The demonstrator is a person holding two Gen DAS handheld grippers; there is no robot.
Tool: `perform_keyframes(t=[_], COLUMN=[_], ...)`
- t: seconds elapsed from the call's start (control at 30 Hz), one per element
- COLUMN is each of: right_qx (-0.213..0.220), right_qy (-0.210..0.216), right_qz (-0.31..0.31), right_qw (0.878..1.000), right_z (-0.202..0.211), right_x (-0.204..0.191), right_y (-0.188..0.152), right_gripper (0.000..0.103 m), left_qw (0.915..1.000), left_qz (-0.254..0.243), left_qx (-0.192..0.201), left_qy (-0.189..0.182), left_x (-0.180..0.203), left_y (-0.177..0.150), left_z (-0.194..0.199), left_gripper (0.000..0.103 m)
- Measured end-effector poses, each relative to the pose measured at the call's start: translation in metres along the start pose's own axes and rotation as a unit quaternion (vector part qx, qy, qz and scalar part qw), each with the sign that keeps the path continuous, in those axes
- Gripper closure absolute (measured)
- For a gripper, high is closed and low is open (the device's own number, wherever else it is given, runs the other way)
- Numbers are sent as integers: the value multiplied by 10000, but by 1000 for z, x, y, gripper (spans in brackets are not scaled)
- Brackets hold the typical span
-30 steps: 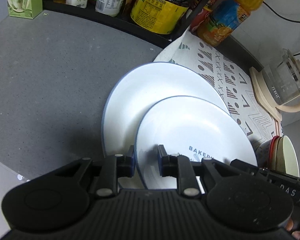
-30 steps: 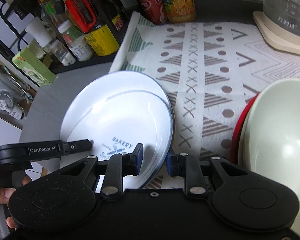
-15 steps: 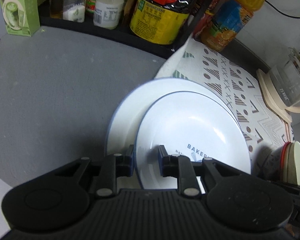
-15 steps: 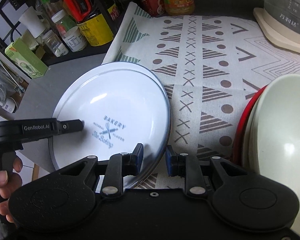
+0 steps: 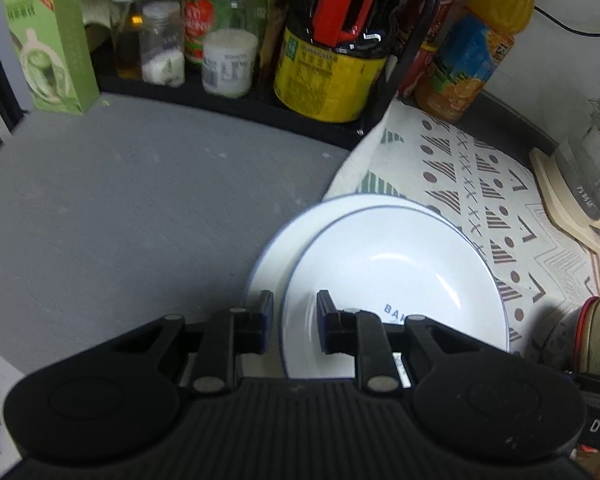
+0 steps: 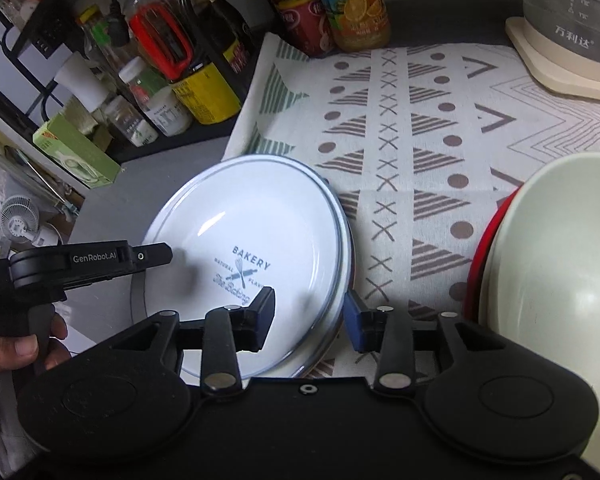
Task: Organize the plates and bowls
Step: 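Lower the 'BAKERY' plate onto the plate stack and open both tools, then move both open tools toward the red bowl stack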
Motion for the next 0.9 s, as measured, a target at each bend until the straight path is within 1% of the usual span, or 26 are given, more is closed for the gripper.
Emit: perform_keyframes(t=[0.03,0.07,0.13,0.17,0.2,0.23,0.27,0.33,0.37,0.4,0.43,0.47,0.53,0.6,0.8,0.9], right_qx=[41,79,165,202,239,282,328,413,437,475,544,645,804,881,1164,1311], right_qy=[20,36,90,114,132,152,171,246,296,320,263,183,170,273,231,195], right_qz=[-11,-23,-14,-3,7,15,22,108,166,207,254,318,424,405,352,289], right_qw=[10000,10000,9998,9997,9996,9995,9993,9988,9985,9981,9979,9972,9957,9949,9923,9908], right_z=[1,3,6,8,10,11,13,17,19,21,24,27,35,41,59,70], right_x=[0,-1,-2,-3,-4,-5,-6,-9,-11,-13,-16,-17,-19,-20,-19,-15], right_y=[1,2,4,5,6,7,8,9,10,10,10,10,10,11,8,7], right_gripper=[60,58,54,52,50,47,45,36,34,24,9,4,3,3,2,2], left_qw=[10000,9999,9997,9995,9993,9990,9984,9964,9956,9954,9954,9955,9954,9949,9942,9932], left_qz=[-18,-29,-56,-65,-59,-54,-92,-215,-238,-232,-211,-188,-189,-219,-342,-413], left_qx=[45,88,165,199,236,308,398,566,640,690,721,747,796,866,959,1029], left_qy=[31,45,155,219,272,316,384,599,640,630,601,557,508,465,347,366], left_x=[0,-1,-2,-3,-4,-5,-5,-4,-4,-4,-4,-4,-3,-1,7,11], left_y=[0,1,2,2,3,4,4,5,5,6,6,6,6,6,2,-1], left_z=[3,6,13,16,19,23,27,34,38,41,43,45,50,56,67,73], left_gripper=[76,73,58,54,47,43,42,38,37,34,32,31,29,29,29,29])
Point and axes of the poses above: each gripper's, at about its wrist camera, not at the fingertips, and z roughly against the way its jaws point, x to its right, y to its top, the point moved 4 cm from there along -z, roughly the way its jaws point, and after that the axes turned 9 degrees about y, right-handed, at the moved point
